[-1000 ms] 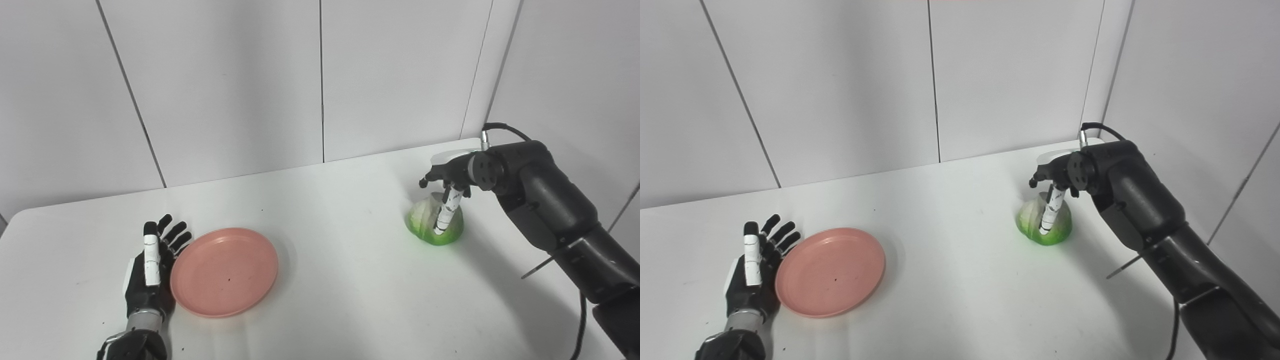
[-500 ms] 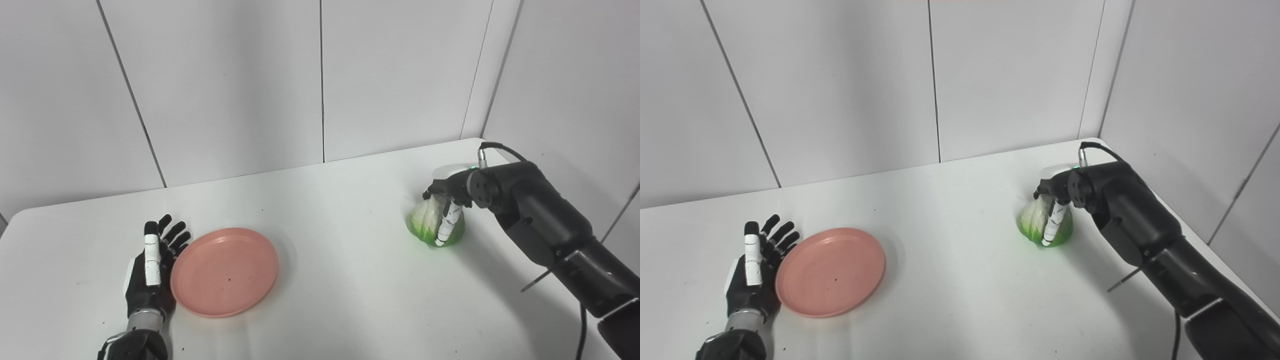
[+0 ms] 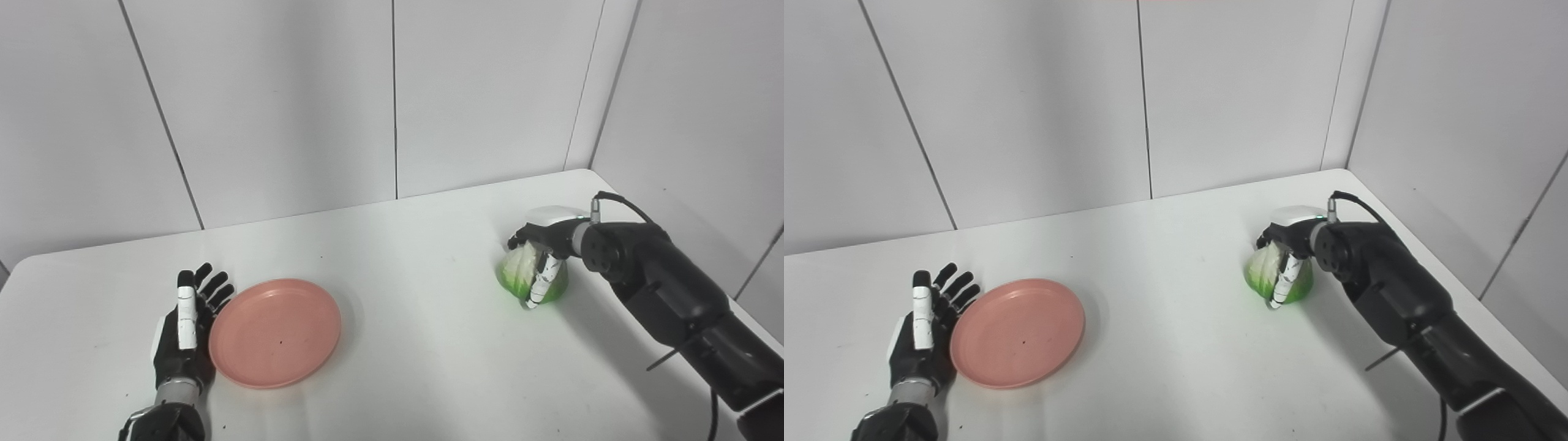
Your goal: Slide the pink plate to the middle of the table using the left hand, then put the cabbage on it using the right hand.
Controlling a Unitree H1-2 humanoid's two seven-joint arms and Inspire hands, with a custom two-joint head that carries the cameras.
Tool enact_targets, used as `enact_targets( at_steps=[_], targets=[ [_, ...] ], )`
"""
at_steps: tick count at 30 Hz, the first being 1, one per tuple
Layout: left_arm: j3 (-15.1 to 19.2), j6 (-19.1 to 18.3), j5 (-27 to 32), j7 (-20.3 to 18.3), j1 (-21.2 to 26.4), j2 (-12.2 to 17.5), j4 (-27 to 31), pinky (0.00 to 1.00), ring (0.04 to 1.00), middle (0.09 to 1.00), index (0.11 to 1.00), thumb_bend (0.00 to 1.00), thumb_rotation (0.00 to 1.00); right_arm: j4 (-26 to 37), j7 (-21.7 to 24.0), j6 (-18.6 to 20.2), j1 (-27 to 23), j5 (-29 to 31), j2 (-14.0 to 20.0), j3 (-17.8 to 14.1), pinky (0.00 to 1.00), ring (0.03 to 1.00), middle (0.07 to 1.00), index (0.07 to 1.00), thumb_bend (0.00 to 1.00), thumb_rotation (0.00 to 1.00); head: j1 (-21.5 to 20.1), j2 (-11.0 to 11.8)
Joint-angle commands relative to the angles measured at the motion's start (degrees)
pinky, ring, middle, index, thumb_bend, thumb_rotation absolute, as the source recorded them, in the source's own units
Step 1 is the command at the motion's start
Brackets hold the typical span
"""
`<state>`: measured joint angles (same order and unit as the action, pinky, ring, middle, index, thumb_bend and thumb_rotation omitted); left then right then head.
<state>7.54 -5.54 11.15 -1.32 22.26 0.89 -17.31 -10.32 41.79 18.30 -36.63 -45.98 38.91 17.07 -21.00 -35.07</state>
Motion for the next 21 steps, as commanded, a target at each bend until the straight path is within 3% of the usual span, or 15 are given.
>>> enact_targets(
  at_steps=[1,3,10,11,12,16,21],
  targets=[
    [0.0,-0.2,0.5,-0.3,1.1,0.2,1.1,0.86,0.852,0.862,0.875,0.92,0.93,0.1,-2.6,-3.0,0.4,2.0,0.3,-0.6,0.57,0.723,0.790,0.790,1.00,0.21,0.0,0.0],
    [0.0,-0.2,0.5,-0.3,1.1,0.1,1.0,0.86,0.857,0.864,0.878,0.93,0.93,-0.2,-4.0,-3.4,0.9,3.2,0.2,-0.7,0.51,0.621,0.682,0.733,1.00,0.20,0.1,-0.1],
    [0.0,-0.3,0.7,-0.5,1.1,0.1,1.0,0.88,0.858,0.866,0.886,0.92,0.93,-0.2,-3.1,-2.6,1.4,4.5,1.1,0.7,0.48,0.537,0.595,0.644,0.94,0.20,0.1,-0.2],
    [0.1,-0.3,0.8,-0.5,1.1,0.0,1.0,0.89,0.857,0.863,0.884,0.92,0.93,-0.4,-3.1,-2.8,1.4,4.8,1.1,0.7,0.34,0.406,0.501,0.552,0.70,0.16,0.1,-0.2],
    [0.0,-0.4,0.7,-0.5,1.2,0.0,1.0,0.88,0.858,0.865,0.885,0.92,0.93,-0.6,-3.3,-2.9,1.5,5.2,1.2,0.6,0.27,0.340,0.458,0.527,0.60,0.10,0.1,-0.2],
    [0.0,-0.7,0.7,-0.5,1.0,0.0,1.4,0.88,0.855,0.864,0.881,0.93,0.93,-1.0,-3.8,-2.9,1.8,6.3,1.5,0.6,0.21,0.273,0.420,0.528,0.53,0.01,0.2,-0.4],
    [-0.2,-0.8,0.6,-0.5,1.1,0.0,1.4,0.87,0.855,0.864,0.883,0.93,0.93,-1.1,-3.1,-3.2,1.5,6.8,2.3,1.0,0.20,0.264,0.413,0.527,0.52,0.00,0.3,-0.6]
  ],
)
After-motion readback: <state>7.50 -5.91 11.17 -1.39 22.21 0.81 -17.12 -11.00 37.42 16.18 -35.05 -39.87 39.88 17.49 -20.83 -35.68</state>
